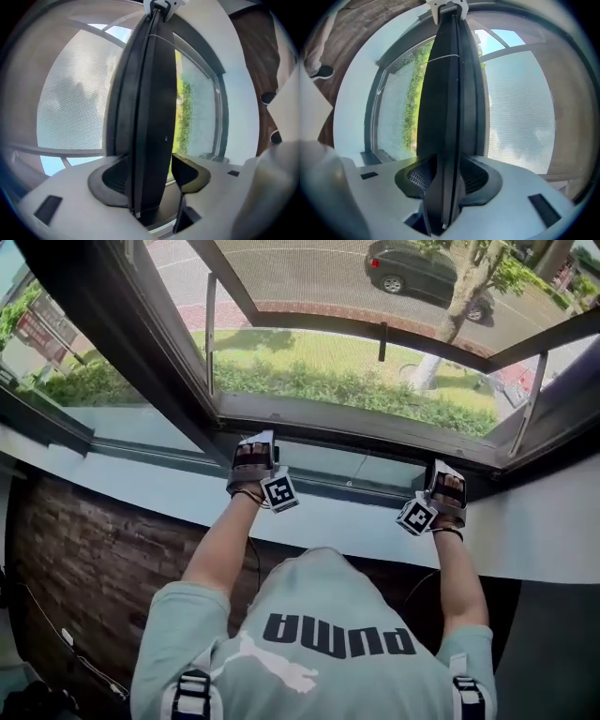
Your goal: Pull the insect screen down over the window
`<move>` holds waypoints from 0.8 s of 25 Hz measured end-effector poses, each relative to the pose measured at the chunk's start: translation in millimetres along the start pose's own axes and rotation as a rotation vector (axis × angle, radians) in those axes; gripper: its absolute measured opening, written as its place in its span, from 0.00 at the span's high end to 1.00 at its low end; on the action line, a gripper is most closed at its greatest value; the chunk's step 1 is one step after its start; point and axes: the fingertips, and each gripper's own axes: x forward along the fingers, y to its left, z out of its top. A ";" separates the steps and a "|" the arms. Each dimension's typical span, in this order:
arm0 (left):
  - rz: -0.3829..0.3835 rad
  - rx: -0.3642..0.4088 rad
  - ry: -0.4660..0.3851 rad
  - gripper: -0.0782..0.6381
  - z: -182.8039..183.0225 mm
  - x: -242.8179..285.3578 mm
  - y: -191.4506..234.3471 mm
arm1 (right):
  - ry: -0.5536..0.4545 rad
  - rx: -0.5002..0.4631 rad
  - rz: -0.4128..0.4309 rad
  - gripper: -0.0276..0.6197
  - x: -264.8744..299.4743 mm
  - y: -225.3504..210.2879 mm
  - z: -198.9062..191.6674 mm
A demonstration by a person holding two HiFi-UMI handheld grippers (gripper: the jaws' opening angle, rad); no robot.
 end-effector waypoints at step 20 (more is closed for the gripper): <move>0.171 0.005 0.036 0.37 -6.3 9.8 9.6 | 0.019 0.060 -0.115 0.64 4.1 -6.5 7.0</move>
